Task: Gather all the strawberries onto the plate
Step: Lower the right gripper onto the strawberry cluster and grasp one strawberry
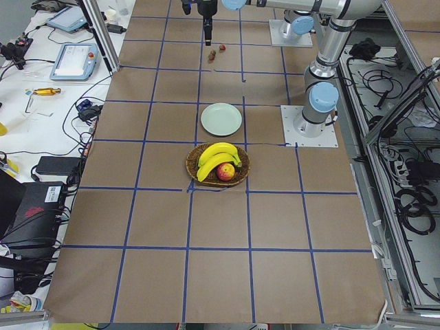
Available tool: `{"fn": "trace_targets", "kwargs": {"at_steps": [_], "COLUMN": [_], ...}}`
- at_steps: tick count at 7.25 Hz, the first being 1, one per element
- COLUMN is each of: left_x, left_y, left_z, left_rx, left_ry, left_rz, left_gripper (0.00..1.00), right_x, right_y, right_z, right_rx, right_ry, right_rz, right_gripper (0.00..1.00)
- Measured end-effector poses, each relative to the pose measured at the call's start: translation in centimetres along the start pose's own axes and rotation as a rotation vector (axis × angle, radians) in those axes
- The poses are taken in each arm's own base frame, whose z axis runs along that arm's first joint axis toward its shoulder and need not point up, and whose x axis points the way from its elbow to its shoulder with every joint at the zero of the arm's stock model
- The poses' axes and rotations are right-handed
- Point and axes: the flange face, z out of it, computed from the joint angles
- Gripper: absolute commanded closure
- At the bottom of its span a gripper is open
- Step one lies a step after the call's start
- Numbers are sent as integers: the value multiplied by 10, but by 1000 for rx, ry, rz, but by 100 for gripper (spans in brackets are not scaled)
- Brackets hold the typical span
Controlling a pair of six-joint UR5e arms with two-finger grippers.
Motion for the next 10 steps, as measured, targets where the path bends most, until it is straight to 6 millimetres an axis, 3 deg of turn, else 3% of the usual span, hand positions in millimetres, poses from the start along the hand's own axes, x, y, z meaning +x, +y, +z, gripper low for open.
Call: {"fn": "trace_targets", "kwargs": {"at_steps": [2, 3, 5, 7, 8, 10], "left_x": [0, 0, 0, 0, 0, 0], "left_y": [0, 2, 3, 3, 4, 4], "left_z": [7, 12, 17, 17, 17, 17], "left_rx": [-14, -23, -31, -31, -32, -32], "left_ry": [-2, -3, -4, -4, -4, -4], "left_rz": [-1, -1, -2, -2, -2, -3], "left_gripper": [0, 0, 0, 0, 0, 0], "right_x": [-4, -5, -20, -31, -31, -32], "right_y": [-8, 2, 45, 80, 84, 80], "right_z": [75, 120, 201, 248, 257, 257], "right_rx": [-56, -48, -42, -35, -36, -1], "right_ry": [1, 1, 4, 8, 13, 9], "right_rz": [-10, -12, -44, -71, -74, -75], "right_gripper": [0, 0, 6, 5, 34, 97]}}
